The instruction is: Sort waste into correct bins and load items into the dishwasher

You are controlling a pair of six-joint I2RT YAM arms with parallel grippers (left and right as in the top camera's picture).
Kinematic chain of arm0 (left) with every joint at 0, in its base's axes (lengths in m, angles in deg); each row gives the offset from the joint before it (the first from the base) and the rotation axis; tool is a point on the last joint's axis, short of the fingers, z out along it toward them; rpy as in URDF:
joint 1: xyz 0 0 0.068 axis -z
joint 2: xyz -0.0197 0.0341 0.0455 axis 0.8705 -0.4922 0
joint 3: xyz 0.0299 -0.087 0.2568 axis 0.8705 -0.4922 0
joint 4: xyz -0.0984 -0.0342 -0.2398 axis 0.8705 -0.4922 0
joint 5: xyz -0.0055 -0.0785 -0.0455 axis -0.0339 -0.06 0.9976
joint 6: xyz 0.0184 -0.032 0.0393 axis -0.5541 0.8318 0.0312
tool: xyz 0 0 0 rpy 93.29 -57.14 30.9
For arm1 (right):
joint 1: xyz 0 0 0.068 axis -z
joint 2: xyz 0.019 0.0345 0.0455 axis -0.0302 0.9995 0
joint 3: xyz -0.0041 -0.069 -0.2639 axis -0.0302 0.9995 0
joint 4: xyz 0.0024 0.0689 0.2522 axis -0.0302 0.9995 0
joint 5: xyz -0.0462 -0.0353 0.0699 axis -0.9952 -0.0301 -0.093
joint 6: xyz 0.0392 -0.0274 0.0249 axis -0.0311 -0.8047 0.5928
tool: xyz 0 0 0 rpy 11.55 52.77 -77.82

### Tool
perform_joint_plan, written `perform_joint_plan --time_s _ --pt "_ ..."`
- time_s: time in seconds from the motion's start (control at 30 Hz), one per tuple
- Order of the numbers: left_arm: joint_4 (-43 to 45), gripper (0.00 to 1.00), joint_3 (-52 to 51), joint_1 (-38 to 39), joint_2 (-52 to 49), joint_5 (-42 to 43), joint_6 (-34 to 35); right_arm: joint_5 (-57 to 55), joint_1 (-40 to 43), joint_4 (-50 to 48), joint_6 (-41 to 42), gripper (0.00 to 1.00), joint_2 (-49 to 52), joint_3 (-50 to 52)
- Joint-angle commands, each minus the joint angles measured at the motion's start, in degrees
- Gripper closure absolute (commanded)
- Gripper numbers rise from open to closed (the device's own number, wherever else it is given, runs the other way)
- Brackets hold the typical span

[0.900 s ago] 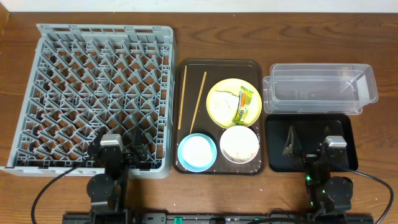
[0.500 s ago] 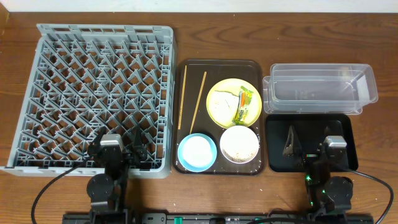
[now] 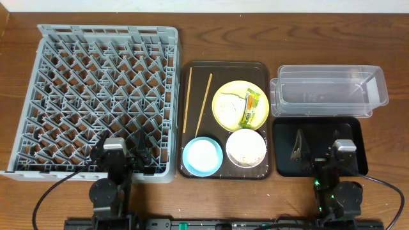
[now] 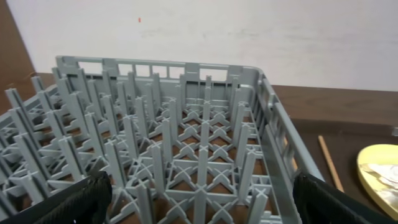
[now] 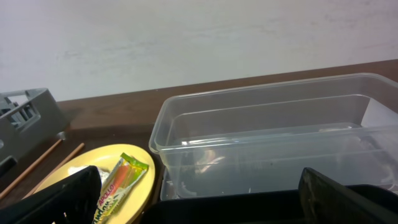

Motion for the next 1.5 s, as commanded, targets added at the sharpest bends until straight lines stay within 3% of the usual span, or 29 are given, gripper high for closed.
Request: perform_joint_plan --time_s 0.0,0.27,0.4,0.53,0.67,0.77,0.97,1.17,1.3,1.37,1.47 --pt "-1.6 0.05 -0.9 0.1 -0.1 4.9 -0.3 1.5 0.3 0.3 -0.6 0.01 -0.3 0.1" --pt "-1.5 0.06 -0.9 0.1 -0.7 5.3 6.2 4.0 0.3 0.5 -0.6 0.01 0.2 0.1" --pt "0.2 0.06 -0.2 0.1 -0.7 10.8 6.4 10.7 0.3 -0.2 -0.6 0.01 1.2 -0.3" --pt "0.5 0.06 4.6 0.1 -0.9 14.0 7.0 19.5 0.3 0.8 -0.6 0.01 2.1 -4.0" --pt "-0.5 0.06 11.7 0.1 -4.2 14.0 10.3 21.3 0.3 5.6 -0.6 0.01 6.1 -11.7" --pt "-5.6 0.06 20.2 0.1 -11.0 15.1 12.6 21.7 0.3 11.2 -0.6 0.01 12.4 -20.7" --pt "-17.5 0.06 39.1 0.1 -30.2 27.7 12.6 24.5 0.2 26.4 -0.7 0.01 31.7 -42.0" --pt "-36.1 0.06 58.3 0.1 -48.6 32.9 12.5 25.6 -2.5 45.9 -4.6 0.01 54.6 -65.1" --pt "-42.4 0.06 64.0 0.1 -55.7 32.9 12.4 29.2 -3.0 46.7 -3.0 0.01 64.0 -73.0" --pt "-42.8 0.06 64.2 0.1 -58.2 32.9 12.4 35.3 -3.4 42.5 -1.6 0.01 67.8 -73.9" --pt "-43.2 0.06 64.0 0.1 -60.4 32.9 12.4 38.0 -6.5 39.3 -1.2 0.07 72.4 -73.9"
